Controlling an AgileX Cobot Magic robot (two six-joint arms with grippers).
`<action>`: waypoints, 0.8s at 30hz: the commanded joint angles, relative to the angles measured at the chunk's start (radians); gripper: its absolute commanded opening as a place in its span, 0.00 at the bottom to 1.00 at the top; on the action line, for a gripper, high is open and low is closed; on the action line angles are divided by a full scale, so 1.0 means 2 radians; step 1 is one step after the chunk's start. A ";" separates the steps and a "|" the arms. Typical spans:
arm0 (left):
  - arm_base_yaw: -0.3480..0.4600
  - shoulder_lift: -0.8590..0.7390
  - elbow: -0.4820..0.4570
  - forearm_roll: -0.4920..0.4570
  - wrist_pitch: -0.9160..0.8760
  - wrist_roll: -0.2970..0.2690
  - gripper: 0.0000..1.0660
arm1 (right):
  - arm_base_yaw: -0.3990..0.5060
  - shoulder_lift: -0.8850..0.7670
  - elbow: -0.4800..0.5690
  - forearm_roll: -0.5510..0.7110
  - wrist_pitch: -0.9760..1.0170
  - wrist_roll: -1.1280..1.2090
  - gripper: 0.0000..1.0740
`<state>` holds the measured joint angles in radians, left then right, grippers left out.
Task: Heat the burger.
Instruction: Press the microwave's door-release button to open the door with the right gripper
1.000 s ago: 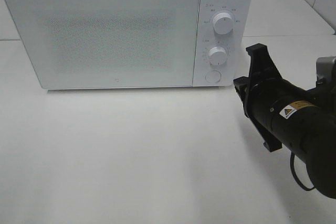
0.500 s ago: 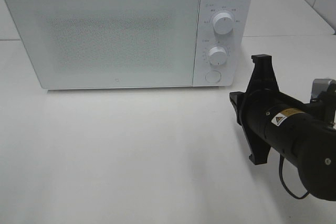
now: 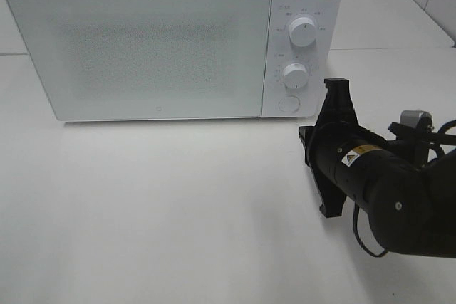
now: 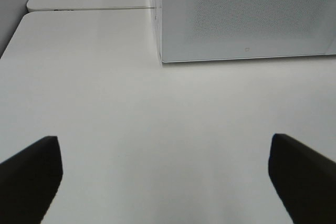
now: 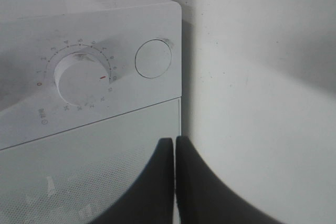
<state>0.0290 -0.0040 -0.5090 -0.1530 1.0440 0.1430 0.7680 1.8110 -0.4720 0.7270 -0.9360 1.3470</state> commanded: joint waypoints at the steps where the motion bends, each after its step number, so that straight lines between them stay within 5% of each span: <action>1: 0.001 -0.009 0.002 -0.002 -0.004 0.000 0.94 | -0.018 0.006 -0.019 -0.012 0.002 -0.001 0.00; 24: 0.001 -0.009 0.002 -0.002 -0.004 0.000 0.94 | -0.091 0.099 -0.137 -0.063 0.060 -0.021 0.00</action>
<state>0.0290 -0.0040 -0.5090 -0.1530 1.0440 0.1430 0.5990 2.0020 -0.7280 0.6290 -0.8290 1.3090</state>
